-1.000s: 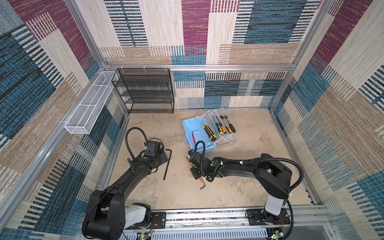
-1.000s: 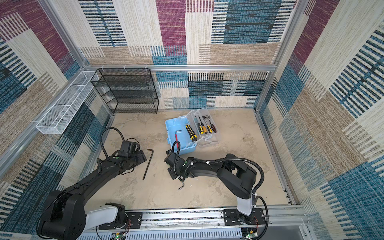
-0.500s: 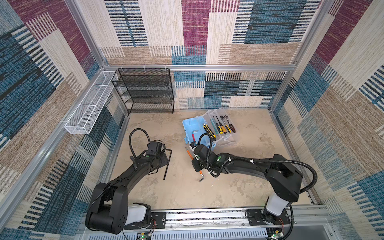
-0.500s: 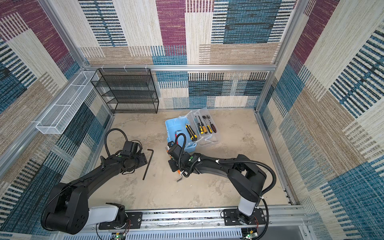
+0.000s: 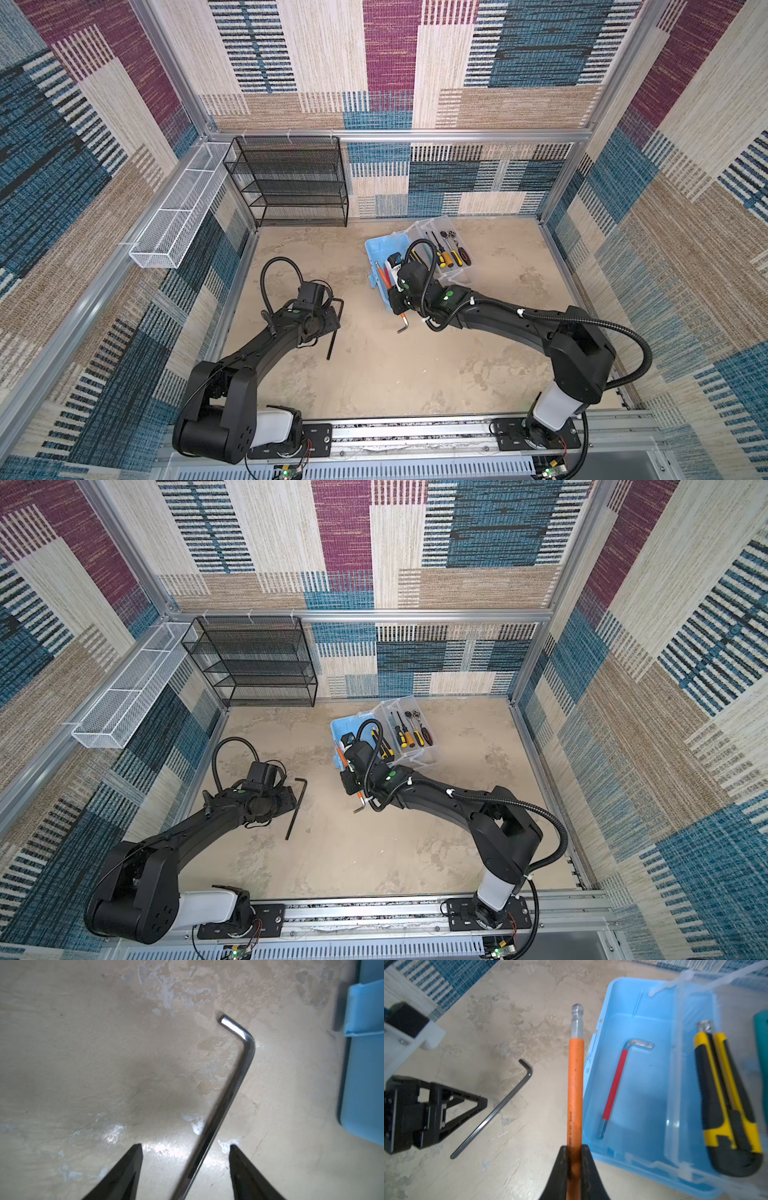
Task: Pack the tool kit
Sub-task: 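Lift the orange hex key into the blue box and release it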
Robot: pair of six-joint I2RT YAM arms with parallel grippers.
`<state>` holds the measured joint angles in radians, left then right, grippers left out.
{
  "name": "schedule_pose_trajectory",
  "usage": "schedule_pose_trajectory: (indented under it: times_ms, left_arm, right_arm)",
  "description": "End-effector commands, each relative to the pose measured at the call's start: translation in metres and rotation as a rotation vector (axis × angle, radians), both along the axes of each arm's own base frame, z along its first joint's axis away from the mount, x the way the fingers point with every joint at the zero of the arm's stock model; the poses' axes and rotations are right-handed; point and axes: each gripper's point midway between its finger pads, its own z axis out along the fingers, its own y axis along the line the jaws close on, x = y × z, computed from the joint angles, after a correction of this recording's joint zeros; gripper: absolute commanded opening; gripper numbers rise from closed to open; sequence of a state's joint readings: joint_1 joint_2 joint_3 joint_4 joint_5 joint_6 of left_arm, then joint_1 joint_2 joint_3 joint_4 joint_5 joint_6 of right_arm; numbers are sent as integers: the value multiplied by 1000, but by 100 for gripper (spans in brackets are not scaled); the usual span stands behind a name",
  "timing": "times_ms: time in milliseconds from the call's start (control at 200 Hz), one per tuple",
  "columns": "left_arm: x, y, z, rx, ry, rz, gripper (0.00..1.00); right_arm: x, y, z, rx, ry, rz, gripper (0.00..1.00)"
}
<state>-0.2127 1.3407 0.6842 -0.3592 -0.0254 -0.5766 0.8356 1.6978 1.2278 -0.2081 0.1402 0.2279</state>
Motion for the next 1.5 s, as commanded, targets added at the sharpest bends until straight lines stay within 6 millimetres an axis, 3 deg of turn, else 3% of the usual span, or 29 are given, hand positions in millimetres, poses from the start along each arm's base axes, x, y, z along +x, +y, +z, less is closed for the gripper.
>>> schedule_pose_trajectory:
  times_ms: [0, 326, 616, 927, 1027, 1372, 1498]
  left_arm:
    - [7, -4, 3, -13, -27, -14, 69]
    - [3, -6, 1, -15, -17, -43, 66]
    - [2, -8, -1, -24, -10, -46, 64]
    - [6, -11, 2, -39, -19, -48, 64]
    - [7, -14, 2, -49, -16, -59, 59]
    - [12, -21, -3, -50, 2, -100, 44]
    - [13, -19, -10, -19, 33, -110, 37]
  right_arm:
    - [26, -4, 14, -18, -59, -9, 0]
    - [92, 2, 15, -47, -46, -15, 1]
    - [128, 9, -16, -99, 21, -36, 3]
    - [132, 4, -57, -145, 99, -68, 4]
    - [131, 1, -67, -163, 113, -79, 5]
    - [129, 1, -87, -169, 163, -84, 13]
    - [127, 3, -84, -154, 166, -78, 17]
